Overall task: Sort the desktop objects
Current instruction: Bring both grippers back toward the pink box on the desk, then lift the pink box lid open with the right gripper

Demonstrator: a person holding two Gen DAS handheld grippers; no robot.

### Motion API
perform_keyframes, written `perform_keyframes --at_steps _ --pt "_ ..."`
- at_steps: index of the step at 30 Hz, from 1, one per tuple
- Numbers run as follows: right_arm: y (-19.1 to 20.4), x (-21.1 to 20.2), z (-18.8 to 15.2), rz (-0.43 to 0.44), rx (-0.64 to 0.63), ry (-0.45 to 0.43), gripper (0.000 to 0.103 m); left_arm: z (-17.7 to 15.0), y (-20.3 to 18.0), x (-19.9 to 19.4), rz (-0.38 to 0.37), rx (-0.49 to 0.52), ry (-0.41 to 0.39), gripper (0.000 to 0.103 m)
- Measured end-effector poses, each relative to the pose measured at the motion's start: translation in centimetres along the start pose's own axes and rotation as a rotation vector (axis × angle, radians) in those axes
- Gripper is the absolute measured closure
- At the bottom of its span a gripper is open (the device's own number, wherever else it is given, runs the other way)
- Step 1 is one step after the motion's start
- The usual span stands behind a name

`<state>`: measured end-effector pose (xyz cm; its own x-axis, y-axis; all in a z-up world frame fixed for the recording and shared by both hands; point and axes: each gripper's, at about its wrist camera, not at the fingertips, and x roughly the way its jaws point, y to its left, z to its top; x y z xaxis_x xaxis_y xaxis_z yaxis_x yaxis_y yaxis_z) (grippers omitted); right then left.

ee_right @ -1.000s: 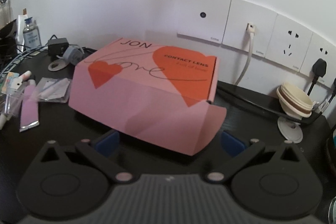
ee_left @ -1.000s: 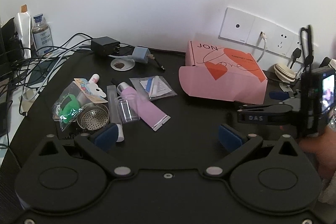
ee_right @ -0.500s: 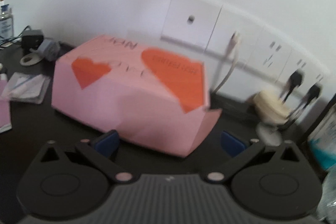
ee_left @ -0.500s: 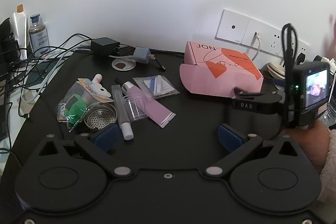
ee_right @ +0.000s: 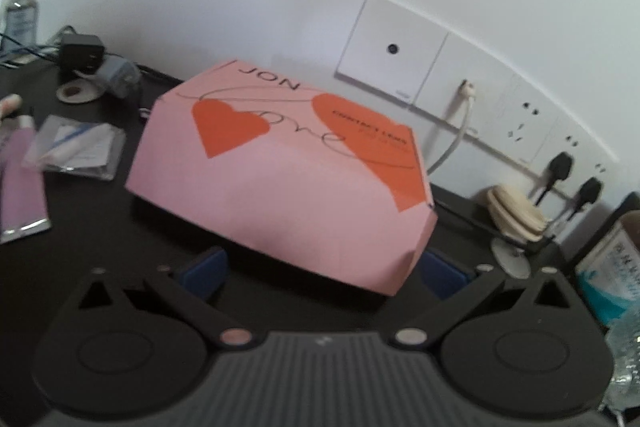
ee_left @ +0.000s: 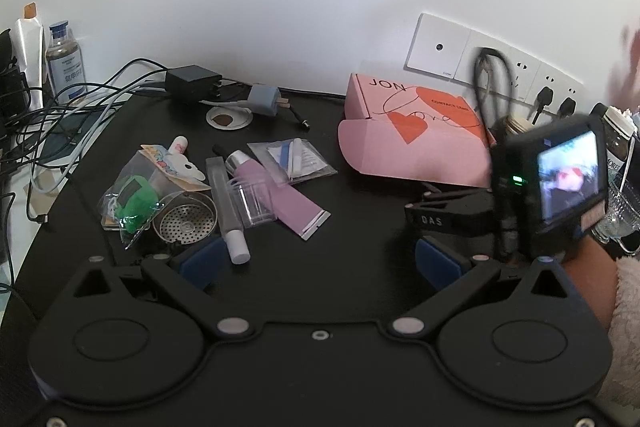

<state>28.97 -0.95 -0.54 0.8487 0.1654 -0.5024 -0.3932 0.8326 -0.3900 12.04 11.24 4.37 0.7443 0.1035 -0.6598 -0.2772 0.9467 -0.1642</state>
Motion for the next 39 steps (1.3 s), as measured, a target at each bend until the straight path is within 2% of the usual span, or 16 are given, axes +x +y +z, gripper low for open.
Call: perform_keyframes --at_steps 3,9,11,15,17,19,21,22,28,33,36,39 --pt "1.4 0.2 0.6 -0.062 -0.079 0.004 0.0 0.0 0.1 0.0 0.003 -0.006 -0.002 0.0" --pt "3.0 0.1 1.2 -0.114 -0.205 -0.013 0.0 0.0 0.4 -0.2 0.008 -0.016 -0.008 0.0" --pt "3.3 -0.6 0.9 -0.161 -0.235 -0.073 0.0 0.0 0.5 -0.2 0.008 -0.02 -0.009 0.0" --pt "3.6 -2.8 0.3 -0.284 -0.324 -0.282 0.001 0.0 0.5 -0.1 0.008 -0.029 -0.005 0.0" --pt "2.9 -3.0 0.5 -0.328 -0.326 -0.352 0.001 0.0 0.4 0.0 0.007 -0.028 -0.005 0.0" --pt "1.8 -2.3 1.3 -0.345 -0.298 -0.349 0.001 0.1 0.2 0.0 0.006 -0.024 -0.006 0.0" --pt "0.5 -0.9 2.5 -0.349 -0.26 -0.309 0.001 0.1 0.0 0.0 0.005 -0.021 -0.007 0.0" --pt "-0.1 -0.2 3.0 -0.341 -0.24 -0.287 0.001 0.2 -0.1 0.1 0.005 -0.019 -0.007 0.0" --pt "-2.5 3.0 5.0 -0.143 -0.156 -0.094 0.001 0.4 -0.3 0.3 0.013 -0.019 -0.011 0.0" --pt "-5.5 3.2 5.3 0.027 0.023 0.039 0.001 0.7 -0.9 0.5 0.008 -0.008 -0.02 0.0" --pt "-6.4 2.7 4.9 0.104 0.051 0.098 0.001 0.8 -1.3 0.6 0.001 0.005 -0.024 0.0" --pt "-6.6 1.5 4.2 0.132 0.05 0.124 0.001 0.6 -1.7 0.7 -0.009 0.015 -0.023 0.0"
